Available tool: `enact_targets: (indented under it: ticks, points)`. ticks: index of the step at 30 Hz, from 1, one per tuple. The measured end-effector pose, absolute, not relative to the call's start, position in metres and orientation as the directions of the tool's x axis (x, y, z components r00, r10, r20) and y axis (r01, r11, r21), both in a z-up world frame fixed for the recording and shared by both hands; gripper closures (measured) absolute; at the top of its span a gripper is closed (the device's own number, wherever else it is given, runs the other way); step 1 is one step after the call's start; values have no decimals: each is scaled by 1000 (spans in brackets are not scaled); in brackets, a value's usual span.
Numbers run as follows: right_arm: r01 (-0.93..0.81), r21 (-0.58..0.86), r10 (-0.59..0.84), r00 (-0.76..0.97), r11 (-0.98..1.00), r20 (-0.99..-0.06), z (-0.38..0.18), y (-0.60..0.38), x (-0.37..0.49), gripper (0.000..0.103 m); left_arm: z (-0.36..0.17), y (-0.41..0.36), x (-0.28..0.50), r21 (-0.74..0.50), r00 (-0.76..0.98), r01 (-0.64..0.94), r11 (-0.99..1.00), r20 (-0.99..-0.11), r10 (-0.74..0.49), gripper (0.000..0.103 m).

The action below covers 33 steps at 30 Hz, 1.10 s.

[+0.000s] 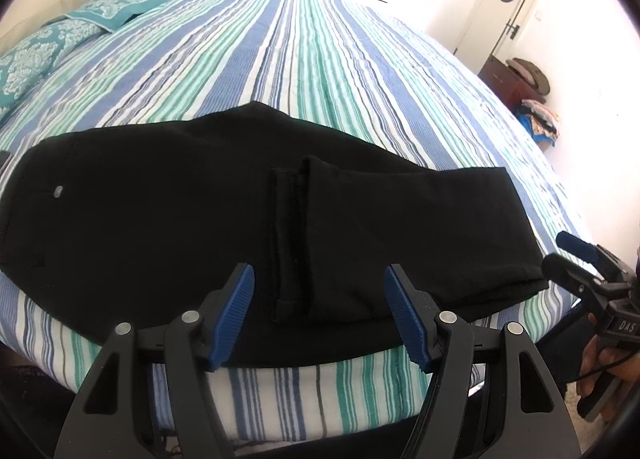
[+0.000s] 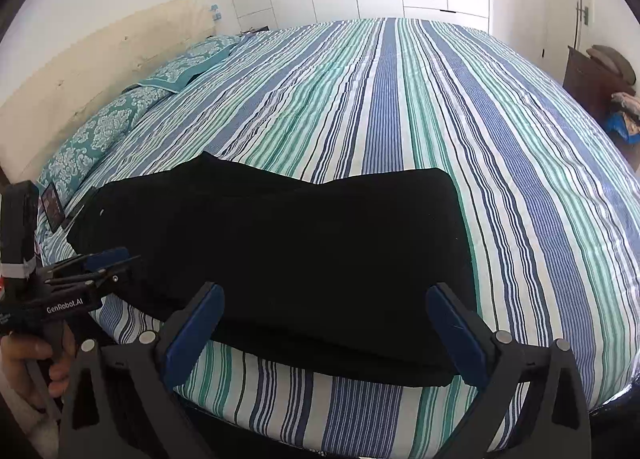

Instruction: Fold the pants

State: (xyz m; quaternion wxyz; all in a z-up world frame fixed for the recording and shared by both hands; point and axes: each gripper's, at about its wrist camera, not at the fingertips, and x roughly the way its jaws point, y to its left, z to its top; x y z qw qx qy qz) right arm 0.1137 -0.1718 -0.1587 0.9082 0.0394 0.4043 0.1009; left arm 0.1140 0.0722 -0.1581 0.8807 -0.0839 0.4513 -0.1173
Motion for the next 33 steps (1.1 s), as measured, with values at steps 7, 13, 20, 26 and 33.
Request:
enact_targets:
  ticks: [7, 13, 20, 26, 33]
  points:
    - [-236, 120, 246, 636, 964, -731, -161, -144, 105, 3, -136, 135, 129, -206, 622, 10, 978, -765, -168, 33]
    - [-281, 112, 270, 625, 953, -732, -162, -132, 102, 3, -128, 287, 173, -412, 595, -186, 892, -770, -231, 26]
    - [-277, 141, 289, 617, 950, -732, -163, -131, 104, 3, -177, 377, 198, -421, 529, -315, 851, -822, -211, 26]
    - [-285, 135, 286, 596, 949, -750, -169, -126, 106, 3, -227, 369, 213, -503, 427, -258, 825, -825, -370, 26]
    - [-283, 143, 286, 573, 949, -768, -180, -122, 111, 3, -232, 344, 233, -505, 334, -125, 854, -832, -443, 16]
